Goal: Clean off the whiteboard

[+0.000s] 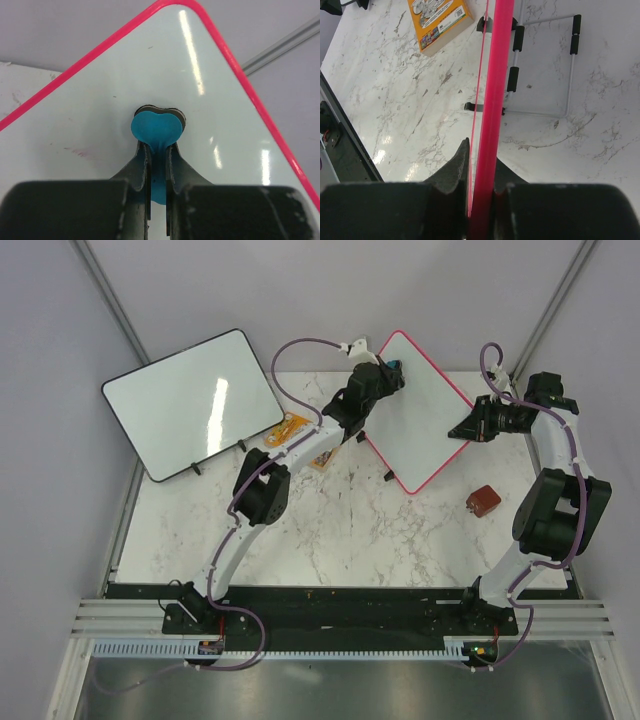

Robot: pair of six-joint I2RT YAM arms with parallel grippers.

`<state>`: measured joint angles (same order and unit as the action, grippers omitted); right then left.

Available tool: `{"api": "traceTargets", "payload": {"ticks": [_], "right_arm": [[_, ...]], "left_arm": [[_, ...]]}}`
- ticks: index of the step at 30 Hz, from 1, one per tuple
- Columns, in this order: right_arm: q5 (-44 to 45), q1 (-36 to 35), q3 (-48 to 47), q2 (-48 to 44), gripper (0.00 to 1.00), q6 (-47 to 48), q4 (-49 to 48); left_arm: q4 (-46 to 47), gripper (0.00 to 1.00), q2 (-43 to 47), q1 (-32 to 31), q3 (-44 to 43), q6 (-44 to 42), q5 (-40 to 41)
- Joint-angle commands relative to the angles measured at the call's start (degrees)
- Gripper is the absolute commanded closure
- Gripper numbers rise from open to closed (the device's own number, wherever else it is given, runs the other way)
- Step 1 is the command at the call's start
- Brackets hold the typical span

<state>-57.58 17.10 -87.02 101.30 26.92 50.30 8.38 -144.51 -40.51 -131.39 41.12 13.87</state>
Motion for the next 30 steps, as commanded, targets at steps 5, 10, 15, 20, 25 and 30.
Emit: {"api": "traceTargets", "payload": {"ticks": [5, 10, 15, 20, 25, 30], "right_arm": [[2.39, -4.97, 3.35, 1.45, 1.0, 15.53, 3.84], [2.21, -4.89, 3.44, 1.27, 1.0, 15.62, 3.84], [2.12, -4.89, 3.44, 1.1, 1.0, 15.62, 3.84], [2.04, -4.89, 3.44, 1.01, 1.0, 15.62, 3.92], [1.95, -4.89, 3.44, 1.01, 1.0, 15.62, 3.92], [1.95, -4.97, 3.44, 1.1, 1.0, 15.62, 4.01]], "left_arm": [[1.21, 0.98, -2.71, -1.59, 1.56, 0.87, 0.99], [1.2, 0.98, 1.24, -1.15, 13.96, 3.43, 1.42], [-2.05, 0.98, 3.88, -0.8, 20.2, 6.42, 3.71], [-6.62, 0.98, 4.41, 1.13, 21.79, 11.69, 5.29], [-10.75, 0.98, 4.32, 2.98, 19.69, 15.56, 8.09], [-9.7, 0.98, 1.78, 3.68, 13.02, 13.02, 6.35]]}}
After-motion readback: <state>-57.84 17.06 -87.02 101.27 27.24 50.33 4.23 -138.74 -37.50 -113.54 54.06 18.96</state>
